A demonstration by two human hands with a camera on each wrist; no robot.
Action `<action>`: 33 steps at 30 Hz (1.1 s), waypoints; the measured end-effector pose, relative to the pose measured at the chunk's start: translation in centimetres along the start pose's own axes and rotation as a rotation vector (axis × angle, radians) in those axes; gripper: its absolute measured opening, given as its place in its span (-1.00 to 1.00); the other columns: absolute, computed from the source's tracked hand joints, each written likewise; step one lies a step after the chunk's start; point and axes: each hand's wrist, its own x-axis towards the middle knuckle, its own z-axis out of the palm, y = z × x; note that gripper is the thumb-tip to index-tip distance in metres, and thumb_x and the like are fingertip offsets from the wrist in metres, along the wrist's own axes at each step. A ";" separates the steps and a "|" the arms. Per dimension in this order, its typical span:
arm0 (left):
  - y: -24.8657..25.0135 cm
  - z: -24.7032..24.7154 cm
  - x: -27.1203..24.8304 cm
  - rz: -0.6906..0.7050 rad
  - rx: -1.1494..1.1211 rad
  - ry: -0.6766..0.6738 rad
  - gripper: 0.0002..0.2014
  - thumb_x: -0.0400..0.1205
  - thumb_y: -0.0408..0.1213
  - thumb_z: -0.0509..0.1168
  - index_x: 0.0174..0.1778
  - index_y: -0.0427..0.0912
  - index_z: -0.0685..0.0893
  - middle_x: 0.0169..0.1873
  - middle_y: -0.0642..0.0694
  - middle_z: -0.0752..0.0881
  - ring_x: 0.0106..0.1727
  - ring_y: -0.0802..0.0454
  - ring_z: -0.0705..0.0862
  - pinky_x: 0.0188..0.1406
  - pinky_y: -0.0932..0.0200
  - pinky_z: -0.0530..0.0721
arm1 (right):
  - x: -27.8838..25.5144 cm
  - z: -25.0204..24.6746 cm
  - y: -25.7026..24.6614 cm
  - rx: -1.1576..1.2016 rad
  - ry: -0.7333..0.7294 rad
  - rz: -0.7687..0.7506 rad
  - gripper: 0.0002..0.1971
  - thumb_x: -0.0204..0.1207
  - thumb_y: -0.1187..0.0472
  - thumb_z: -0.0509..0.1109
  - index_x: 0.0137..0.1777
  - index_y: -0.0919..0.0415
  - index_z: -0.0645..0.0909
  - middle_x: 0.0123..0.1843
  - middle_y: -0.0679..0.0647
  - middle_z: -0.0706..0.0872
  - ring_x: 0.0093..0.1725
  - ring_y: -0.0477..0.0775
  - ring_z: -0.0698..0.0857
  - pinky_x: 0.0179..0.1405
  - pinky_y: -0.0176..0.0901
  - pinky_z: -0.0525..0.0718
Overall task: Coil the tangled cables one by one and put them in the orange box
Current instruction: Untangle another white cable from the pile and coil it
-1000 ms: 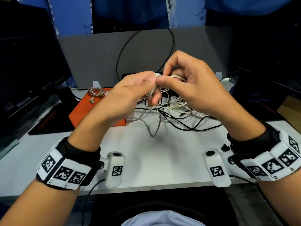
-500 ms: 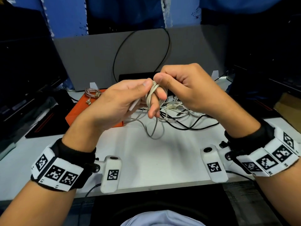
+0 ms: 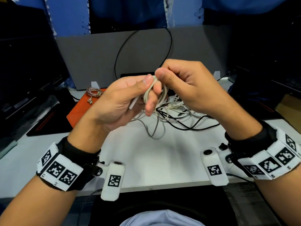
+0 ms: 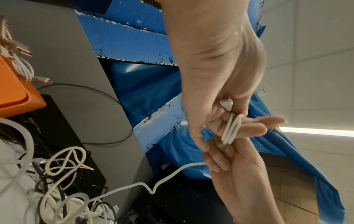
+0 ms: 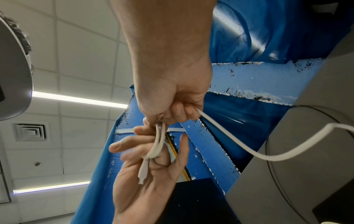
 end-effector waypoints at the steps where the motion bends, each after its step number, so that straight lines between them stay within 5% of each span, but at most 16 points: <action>1: 0.1 0.1 0.2 0.028 -0.062 0.031 -0.60 0.82 -0.20 0.02 -0.12 -0.13 0.75 -0.52 0.02 0.67 -0.40 0.05 0.66 -0.04 0.06 0.72 | 0.1 0.0 0.2 0.008 0.024 0.009 -0.72 0.83 0.12 0.26 -0.11 0.17 0.63 -0.39 -0.20 0.60 -0.37 -0.23 0.61 -0.29 -0.42 0.48; 2: 0.3 0.1 0.3 0.058 -0.131 0.067 -0.61 0.83 -0.21 0.01 -0.10 -0.16 0.73 -0.50 0.04 0.68 -0.35 0.06 0.72 0.06 0.16 0.69 | 0.2 0.0 0.5 0.019 0.035 0.027 -0.76 0.85 0.12 0.23 -0.04 0.14 0.62 -0.41 -0.24 0.57 -0.40 -0.20 0.56 -0.31 -0.33 0.47; 4: 0.7 -0.1 0.5 0.124 -0.267 0.159 -0.61 0.86 -0.24 0.00 -0.04 -0.21 0.73 -0.41 0.04 0.75 -0.23 0.08 0.80 0.44 0.03 0.55 | 0.4 0.0 1.2 0.025 -0.006 0.075 -0.83 0.86 0.13 0.16 0.17 0.09 0.59 -0.44 -0.20 0.50 -0.50 -0.13 0.48 -0.42 -0.11 0.50; 6: 0.8 -0.6 0.6 0.178 -0.335 0.249 -0.62 0.88 -0.24 -0.01 0.11 -0.23 0.74 -0.26 0.05 0.84 -0.08 0.10 0.84 0.62 -0.06 0.42 | 0.3 0.3 1.6 0.015 -0.114 0.155 -0.76 0.86 0.15 0.13 0.42 0.01 0.52 -0.44 -0.09 0.45 -0.57 -0.10 0.47 -0.55 0.03 0.64; 9: 0.3 -0.7 0.8 0.212 -0.207 0.366 -0.68 0.88 -0.25 0.02 0.37 -0.25 0.61 0.02 0.03 0.88 0.12 0.11 0.82 0.48 0.03 0.57 | 0.0 1.3 1.5 -0.004 -0.285 0.256 -0.69 0.86 0.10 0.15 0.53 0.02 0.51 -0.46 -0.10 0.45 -0.59 -0.14 0.50 -0.58 -0.03 0.66; 13: -1.1 0.0 1.1 0.185 0.343 0.420 -0.72 0.88 -0.30 0.08 0.46 -0.23 0.55 0.22 -0.08 0.84 0.20 -0.01 0.80 0.22 0.10 0.72 | -0.1 2.1 1.4 -0.189 -0.459 0.199 -0.69 0.83 0.02 0.22 0.16 0.27 0.61 -0.42 -0.01 0.55 -0.52 -0.11 0.57 -0.39 0.04 0.61; 15: -1.7 0.1 1.1 0.159 0.659 0.417 -0.77 0.86 -0.27 0.12 0.38 -0.11 0.60 0.20 -0.04 0.83 0.15 0.01 0.80 0.16 0.10 0.76 | -0.1 1.9 1.6 -0.214 -0.443 0.175 -0.68 0.80 0.02 0.28 0.00 0.29 0.63 -0.44 -0.06 0.55 -0.48 -0.07 0.54 -0.35 0.08 0.62; 17: -2.1 -0.3 1.0 0.116 1.020 0.417 -0.75 0.84 -0.20 0.12 0.25 -0.17 0.67 0.09 -0.01 0.82 0.07 0.01 0.77 0.08 0.08 0.70 | 0.0 1.5 1.7 -0.182 -0.341 0.175 -0.72 0.77 0.07 0.35 -0.10 0.25 0.67 -0.46 -0.20 0.58 -0.47 -0.11 0.50 -0.43 -0.10 0.51; 19: -2.0 -0.8 1.1 0.029 1.151 0.370 -0.72 0.82 -0.14 0.11 0.13 -0.25 0.64 -0.11 -0.06 0.79 -0.08 -0.04 0.71 -0.03 -0.10 0.62 | 0.2 1.2 1.9 -0.080 -0.180 0.200 -0.81 0.71 0.10 0.44 -0.08 0.17 0.72 -0.45 -0.20 0.63 -0.48 -0.16 0.49 -0.40 -0.26 0.43; 23: -1.1 -0.8 0.8 -0.048 0.706 0.149 -0.70 0.88 -0.23 0.09 -0.09 -0.19 0.63 -0.31 -0.08 0.73 -0.26 0.00 0.59 -0.10 0.07 0.58 | 0.5 0.9 2.0 0.045 0.097 0.189 -0.86 0.67 0.06 0.47 -0.09 0.05 0.63 -0.45 -0.08 0.56 -0.39 0.05 0.52 -0.30 0.06 0.54; 26: -0.6 -0.6 0.6 -0.034 0.518 0.082 -0.63 0.89 -0.24 0.05 -0.11 -0.07 0.70 -0.40 -0.14 0.53 -0.32 0.00 0.42 -0.22 0.16 0.45 | 0.3 1.3 1.5 0.060 0.122 0.146 -0.88 0.71 0.08 0.42 -0.01 0.10 0.62 -0.37 0.15 0.65 -0.27 0.29 0.65 -0.15 0.21 0.69; 30: -0.4 -1.1 0.5 -0.023 0.314 0.029 -0.71 0.87 -0.26 0.03 0.08 -0.28 0.64 -0.48 0.00 0.42 -0.37 0.05 0.34 -0.23 0.10 0.44 | 0.3 1.1 0.8 0.009 0.094 0.069 -0.83 0.79 0.09 0.32 0.08 0.15 0.68 -0.21 0.16 0.71 -0.22 0.22 0.61 -0.14 0.21 0.63; 31: -0.3 -1.0 0.4 -0.015 0.247 0.030 -0.72 0.86 -0.27 0.02 0.06 -0.27 0.61 -0.49 0.03 0.42 -0.39 0.08 0.36 -0.21 0.11 0.48 | 0.3 1.0 0.8 0.015 0.085 0.042 -0.80 0.82 0.11 0.28 0.11 0.18 0.69 -0.18 0.06 0.74 -0.21 0.10 0.66 -0.13 0.15 0.65; 33: -0.2 -0.6 0.4 0.014 0.090 0.027 -0.74 0.85 -0.28 -0.02 0.04 -0.24 0.56 -0.50 0.08 0.47 -0.39 0.10 0.43 -0.15 0.13 0.59 | 0.3 0.9 0.9 0.064 0.048 0.022 -0.75 0.87 0.19 0.18 0.21 0.25 0.69 -0.26 -0.28 0.71 -0.31 -0.20 0.64 -0.30 -0.35 0.56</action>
